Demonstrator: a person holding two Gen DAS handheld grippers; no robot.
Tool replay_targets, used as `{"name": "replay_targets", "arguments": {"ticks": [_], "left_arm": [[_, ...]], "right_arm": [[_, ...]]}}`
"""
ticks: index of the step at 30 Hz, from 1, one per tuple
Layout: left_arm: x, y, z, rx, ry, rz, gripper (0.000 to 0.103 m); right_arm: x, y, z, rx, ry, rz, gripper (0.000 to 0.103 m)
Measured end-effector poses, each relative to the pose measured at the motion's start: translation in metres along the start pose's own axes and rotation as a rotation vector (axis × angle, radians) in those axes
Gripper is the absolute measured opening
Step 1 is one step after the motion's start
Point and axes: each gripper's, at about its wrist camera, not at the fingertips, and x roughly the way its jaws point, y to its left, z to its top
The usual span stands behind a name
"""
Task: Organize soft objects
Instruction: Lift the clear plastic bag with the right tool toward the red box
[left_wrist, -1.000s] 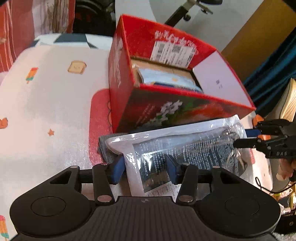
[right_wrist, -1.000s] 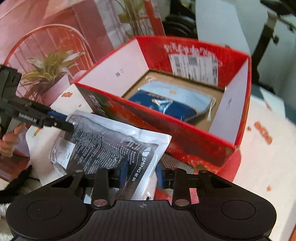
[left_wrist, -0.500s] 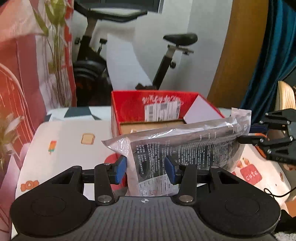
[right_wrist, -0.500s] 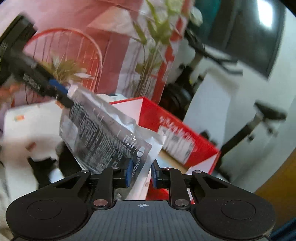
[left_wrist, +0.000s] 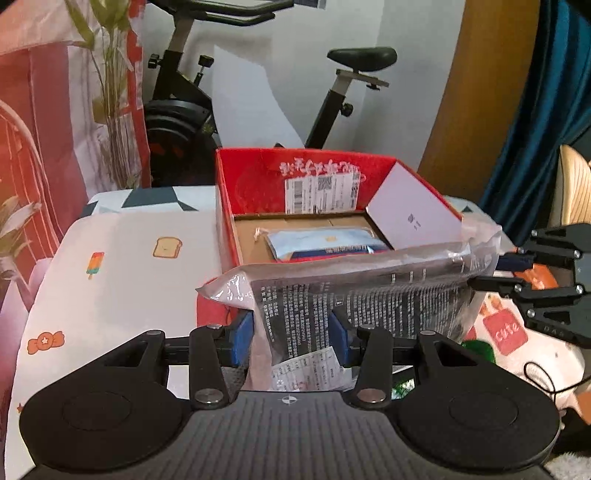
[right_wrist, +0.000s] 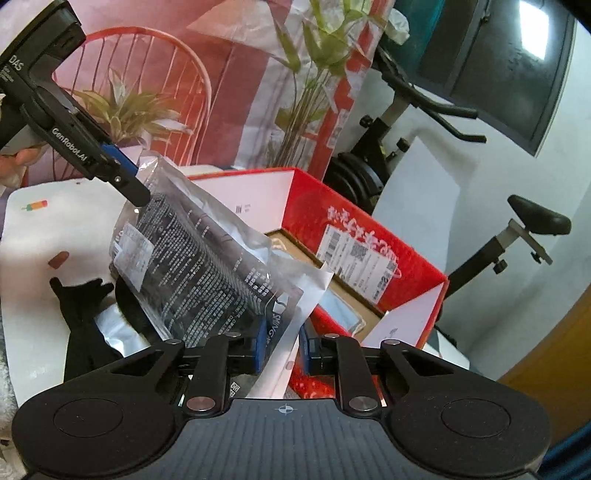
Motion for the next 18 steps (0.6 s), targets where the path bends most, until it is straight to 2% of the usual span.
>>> {"name": "replay_targets", "arguments": {"ticks": [4, 9, 13, 18], "left_arm": [[-0.014, 0.001, 0.012, -0.014, -0.047, 0.001, 0.047], [-0.039, 0.002, 0.04, -0.047, -0.136, -0.019, 0.047], [-0.052, -0.005, 0.065, -0.017, -0.233, -0.009, 0.047], [-0.039, -0.015, 0.093, -0.01, -0.302, 0.031, 0.047]], "right_arm": [[-0.013, -0.006, 0.015, -0.009, -0.052, -0.001, 0.016], [-0.031, -0.034, 0.046, -0.006, -0.135, -0.013, 0.016], [-0.039, -0.059, 0.069, -0.005, -0.21, -0.073, 0.016], [-0.025, -0.08, 0.083, -0.026, -0.232, -0.141, 0.016]]}}
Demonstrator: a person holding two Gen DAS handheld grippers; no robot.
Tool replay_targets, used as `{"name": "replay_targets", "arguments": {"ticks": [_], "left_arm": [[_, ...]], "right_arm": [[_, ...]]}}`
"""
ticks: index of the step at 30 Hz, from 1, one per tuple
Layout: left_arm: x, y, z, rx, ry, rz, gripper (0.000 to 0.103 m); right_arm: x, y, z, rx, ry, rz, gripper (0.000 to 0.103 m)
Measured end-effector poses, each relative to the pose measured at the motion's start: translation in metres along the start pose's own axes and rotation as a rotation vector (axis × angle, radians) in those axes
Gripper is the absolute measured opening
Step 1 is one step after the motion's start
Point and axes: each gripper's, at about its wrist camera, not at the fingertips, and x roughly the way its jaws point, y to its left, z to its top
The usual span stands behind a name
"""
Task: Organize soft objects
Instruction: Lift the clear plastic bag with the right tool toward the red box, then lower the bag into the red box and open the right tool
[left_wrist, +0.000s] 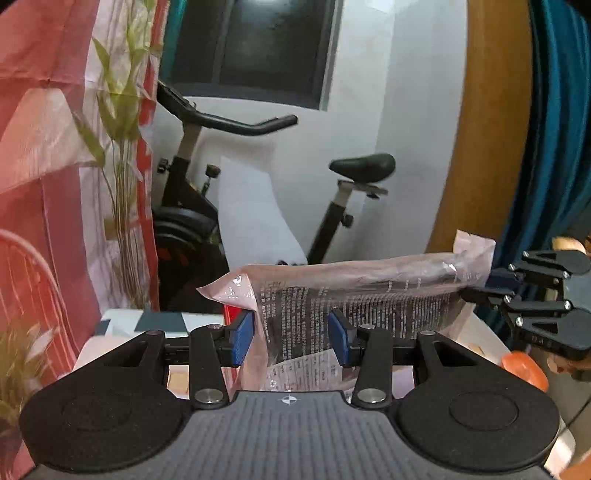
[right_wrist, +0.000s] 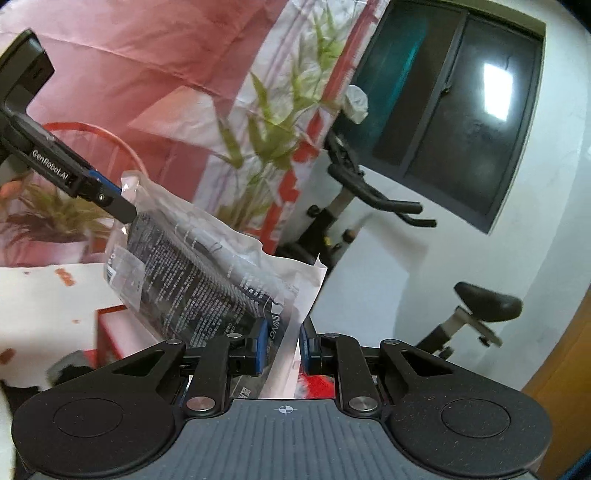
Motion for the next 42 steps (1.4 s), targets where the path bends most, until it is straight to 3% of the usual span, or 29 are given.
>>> {"name": "replay_targets", "arguments": {"ticks": [4, 10, 12, 15, 22, 30, 36, 42], "left_arm": [[0.028, -0.001, 0.011, -0.007, -0.002, 0.022, 0.047], [0.08, 0.009, 0.02, -0.031, 0.063, 0.018, 0.047], [0.097, 0.01, 0.019, -0.026, 0.086, 0.032, 0.038], [0.114, 0.005, 0.016, 0.013, 0.104, 0.057, 0.034], [0.134, -0.008, 0.02, 0.062, 0.13, 0.046, 0.034], [0.141, -0.005, 0.023, 0.033, 0.166, -0.02, 0.034], [0.159, 0.006, 0.008, 0.002, 0.25, 0.024, 0.034], [0.177, 0.003, -0.007, 0.042, 0.343, 0.057, 0.034]], "right_arm": [[0.025, -0.009, -0.004, -0.029, 0.03, -0.033, 0.016], [0.068, -0.022, -0.025, 0.007, 0.083, -0.036, 0.016], [0.08, -0.024, -0.034, 0.025, 0.109, -0.032, 0.016], [0.099, -0.026, -0.05, 0.049, 0.162, -0.019, 0.016], [0.119, -0.033, -0.07, 0.121, 0.211, -0.011, 0.016], [0.111, -0.049, -0.073, 0.168, 0.18, -0.043, 0.016], [0.123, -0.038, -0.075, 0.129, 0.226, -0.006, 0.016], [0.145, -0.043, -0.082, 0.21, 0.321, 0.026, 0.015]]}}
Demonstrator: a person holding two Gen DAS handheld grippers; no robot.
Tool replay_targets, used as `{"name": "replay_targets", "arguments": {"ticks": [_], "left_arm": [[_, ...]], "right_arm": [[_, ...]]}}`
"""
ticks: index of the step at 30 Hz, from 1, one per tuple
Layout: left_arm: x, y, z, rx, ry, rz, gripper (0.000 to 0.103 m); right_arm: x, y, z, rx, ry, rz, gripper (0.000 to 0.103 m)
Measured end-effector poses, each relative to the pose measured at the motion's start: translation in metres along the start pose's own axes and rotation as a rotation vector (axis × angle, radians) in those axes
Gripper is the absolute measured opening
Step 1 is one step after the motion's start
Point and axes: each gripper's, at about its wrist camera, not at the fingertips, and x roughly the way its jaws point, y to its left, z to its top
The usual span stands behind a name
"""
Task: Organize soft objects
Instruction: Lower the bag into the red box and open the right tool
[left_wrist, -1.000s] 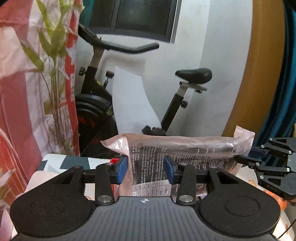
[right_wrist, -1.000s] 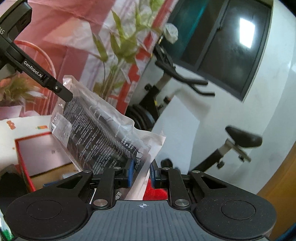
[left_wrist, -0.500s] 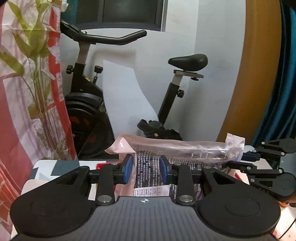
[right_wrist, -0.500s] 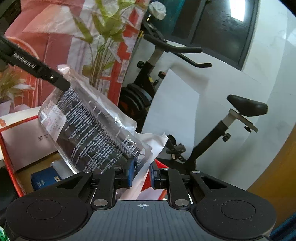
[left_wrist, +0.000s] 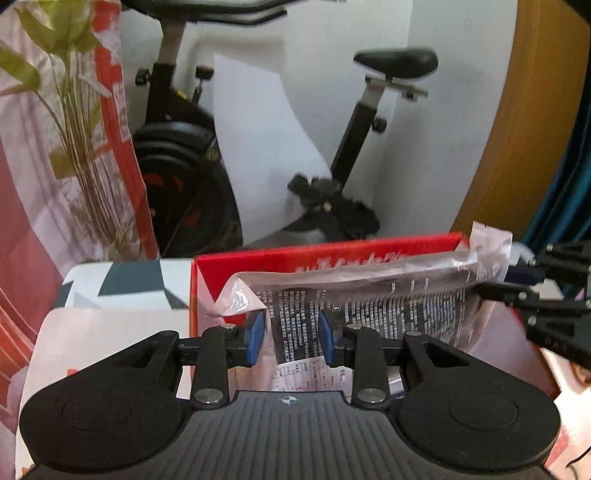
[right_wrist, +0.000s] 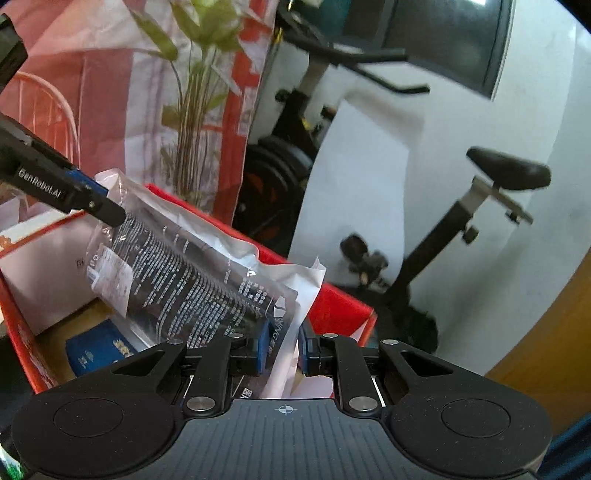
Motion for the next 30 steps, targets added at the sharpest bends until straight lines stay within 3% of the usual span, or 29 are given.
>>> {"name": "replay_targets", "arguments": {"ticks": [5, 14, 21, 30], "left_arm": [[0.018, -0.005, -0.003, 0.017, 0.062, 0.034, 0.034], [0.047, -0.006, -0.003, 0.041, 0.158, 0.107, 0.034], [0.052, 0.004, -0.003, 0.0, 0.166, 0.086, 0.04], [0.048, 0.01, -0.006, -0.043, 0.142, 0.055, 0.04]], "right_arm": [[0.022, 0.008, -0.005, -0.029, 0.095, 0.002, 0.014], [0.055, 0.02, 0.005, -0.072, 0.182, -0.014, 0.014], [0.088, 0.02, 0.02, -0.07, 0.297, -0.036, 0.014], [0.123, 0.0, 0.024, 0.097, 0.418, -0.01, 0.014]]}}
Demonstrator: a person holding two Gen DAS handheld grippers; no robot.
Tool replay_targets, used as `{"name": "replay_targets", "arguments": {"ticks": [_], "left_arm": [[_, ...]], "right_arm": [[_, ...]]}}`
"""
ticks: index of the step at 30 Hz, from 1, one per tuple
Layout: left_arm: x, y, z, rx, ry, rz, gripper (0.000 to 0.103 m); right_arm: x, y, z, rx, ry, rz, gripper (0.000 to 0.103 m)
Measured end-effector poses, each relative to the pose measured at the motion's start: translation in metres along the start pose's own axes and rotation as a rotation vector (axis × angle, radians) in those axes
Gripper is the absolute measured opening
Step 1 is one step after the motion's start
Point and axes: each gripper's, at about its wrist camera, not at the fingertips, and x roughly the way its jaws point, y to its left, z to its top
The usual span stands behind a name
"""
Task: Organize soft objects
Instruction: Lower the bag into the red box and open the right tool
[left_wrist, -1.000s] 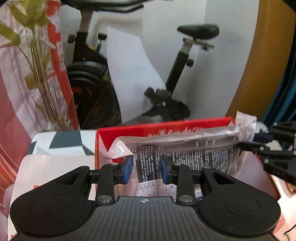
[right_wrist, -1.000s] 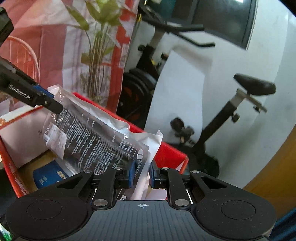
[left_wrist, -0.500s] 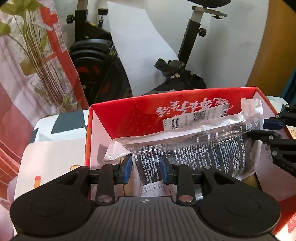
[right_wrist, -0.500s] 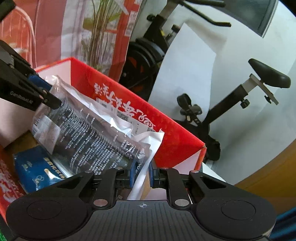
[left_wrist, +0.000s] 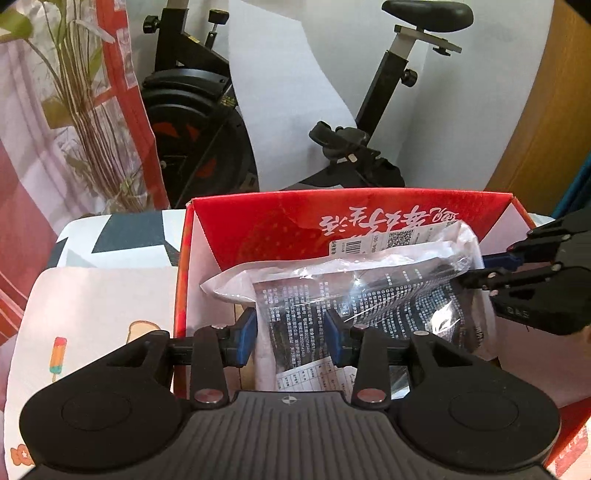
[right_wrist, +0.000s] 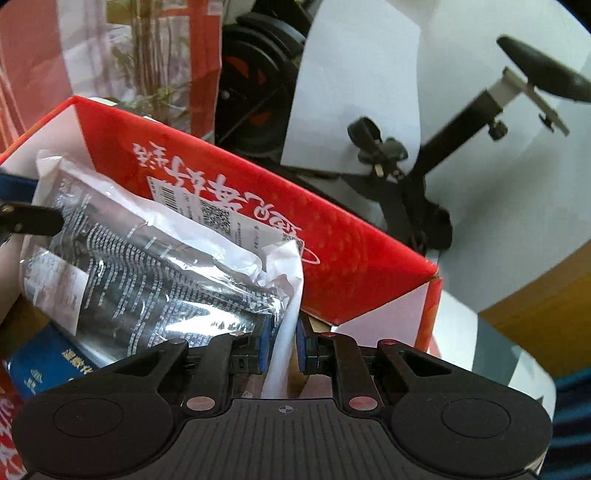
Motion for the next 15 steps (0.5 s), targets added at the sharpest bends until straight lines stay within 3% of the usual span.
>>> {"name": "replay_targets", "arguments": {"ticks": [9, 15], "left_arm": [[-0.023, -0.003, 0.0, 0.05, -0.093, 0.004, 0.04], [-0.038, -0.003, 0.0, 0.051, -0.126, 0.005, 0.04]], "right_arm": [[0.006, -0.003, 0.001, 0.016, 0.02, -0.013, 0.011], [-0.013, 0.005, -0.008, -0.012, -0.029, -0.071, 0.018]]}}
